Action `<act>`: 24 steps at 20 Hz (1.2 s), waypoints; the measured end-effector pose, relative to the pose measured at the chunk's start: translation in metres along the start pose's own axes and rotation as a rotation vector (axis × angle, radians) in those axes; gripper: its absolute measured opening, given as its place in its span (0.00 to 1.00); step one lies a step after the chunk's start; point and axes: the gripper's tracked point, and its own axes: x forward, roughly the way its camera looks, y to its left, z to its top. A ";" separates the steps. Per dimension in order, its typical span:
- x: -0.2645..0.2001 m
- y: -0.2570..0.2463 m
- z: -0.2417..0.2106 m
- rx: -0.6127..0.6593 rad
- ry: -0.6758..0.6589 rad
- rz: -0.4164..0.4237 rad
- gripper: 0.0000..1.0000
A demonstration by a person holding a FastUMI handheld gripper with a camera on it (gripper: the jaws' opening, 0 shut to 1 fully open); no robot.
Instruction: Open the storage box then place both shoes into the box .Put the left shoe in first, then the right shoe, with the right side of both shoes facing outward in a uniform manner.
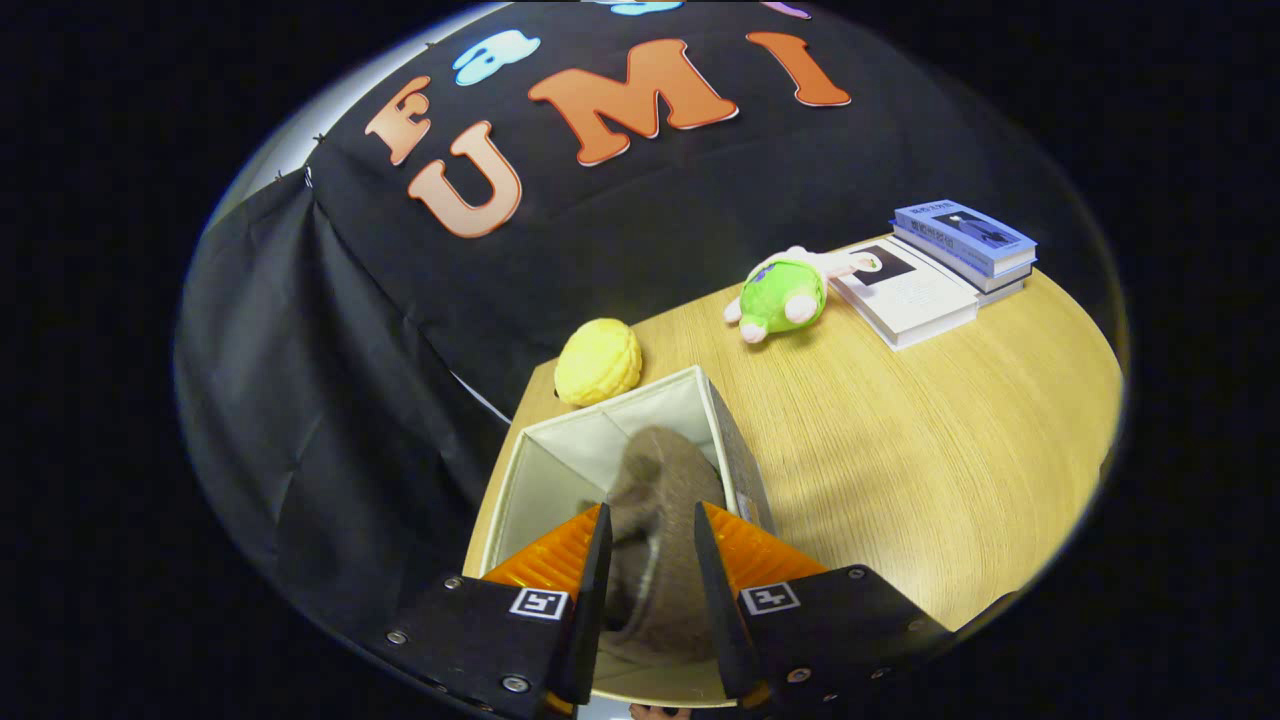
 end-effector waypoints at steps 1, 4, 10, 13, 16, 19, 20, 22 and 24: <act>-0.008 -0.002 0.010 -0.002 -0.033 0.006 0.51; -0.026 -0.018 0.032 -0.060 -0.126 0.020 0.61; -0.073 -0.048 0.068 -0.250 -0.306 0.002 0.82; -0.096 -0.070 0.082 -0.328 -0.385 -0.040 0.87; -0.121 -0.083 0.098 -0.365 -0.476 -0.043 0.89; -0.144 -0.097 0.105 -0.357 -0.523 -0.015 0.90; -0.153 -0.102 0.108 -0.351 -0.543 -0.005 0.90; -0.172 -0.115 0.122 -0.350 -0.602 -0.006 0.90; -0.190 -0.132 0.134 -0.358 -0.667 -0.036 0.90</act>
